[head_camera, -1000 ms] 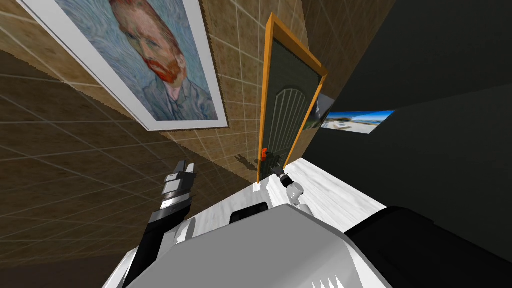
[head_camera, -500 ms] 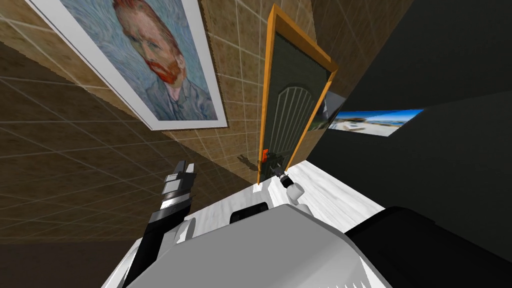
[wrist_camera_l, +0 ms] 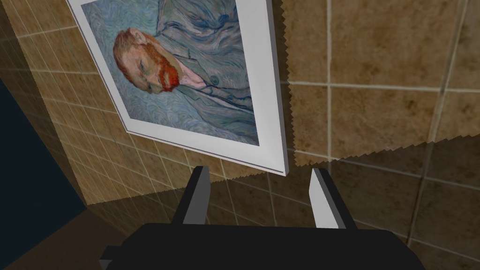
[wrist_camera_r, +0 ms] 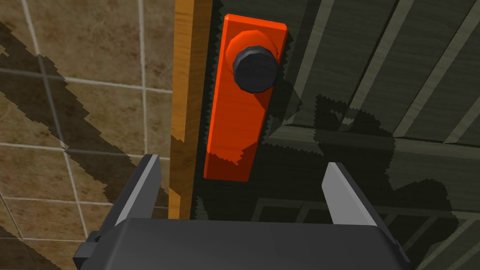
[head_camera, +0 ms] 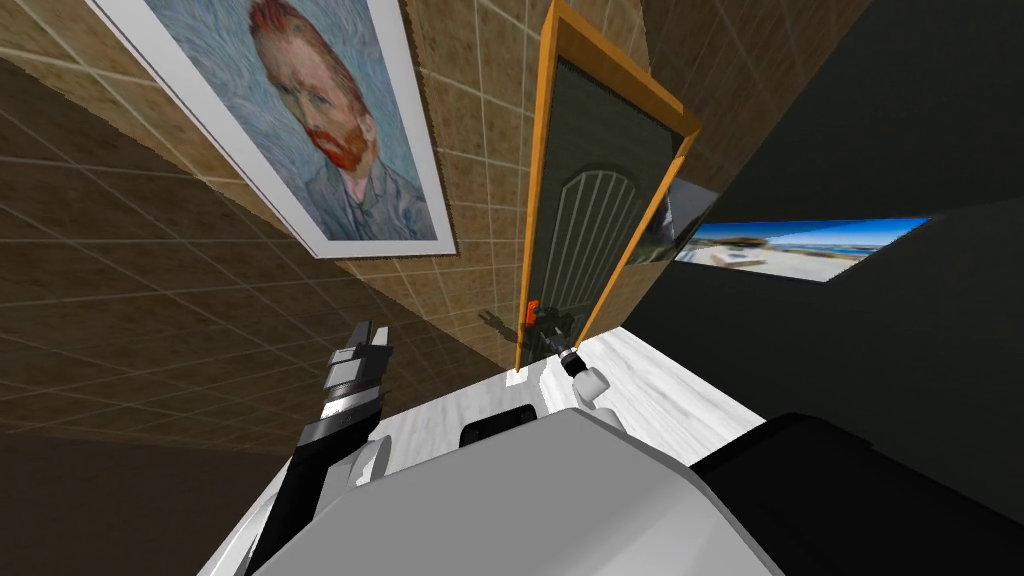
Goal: Pull the door open
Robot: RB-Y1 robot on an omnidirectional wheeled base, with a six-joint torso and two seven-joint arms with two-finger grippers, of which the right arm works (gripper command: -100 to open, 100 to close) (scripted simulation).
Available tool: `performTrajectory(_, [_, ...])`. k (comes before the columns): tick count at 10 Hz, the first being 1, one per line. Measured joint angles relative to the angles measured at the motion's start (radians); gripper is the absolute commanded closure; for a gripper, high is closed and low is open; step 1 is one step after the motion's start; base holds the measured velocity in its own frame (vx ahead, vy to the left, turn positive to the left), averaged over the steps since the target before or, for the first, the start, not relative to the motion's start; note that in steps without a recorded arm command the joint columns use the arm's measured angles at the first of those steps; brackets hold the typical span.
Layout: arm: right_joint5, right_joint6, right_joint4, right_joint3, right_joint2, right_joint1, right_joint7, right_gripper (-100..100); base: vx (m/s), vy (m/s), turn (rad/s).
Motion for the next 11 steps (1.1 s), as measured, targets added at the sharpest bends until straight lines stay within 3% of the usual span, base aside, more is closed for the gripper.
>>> performTrajectory(6, [-0.114,0.043,0.043,-0.009,-0.001,-0.011,0.025,-100,0.014,-0.058,0.087])
performTrajectory(8, [-0.116,0.038,0.047,-0.024,0.007,-0.016,0.032,-100,0.118,-0.017,0.220])
performTrajectory(11, [-0.121,0.023,0.082,-0.069,0.019,-0.053,0.049,-100,0.132,-0.040,0.215])
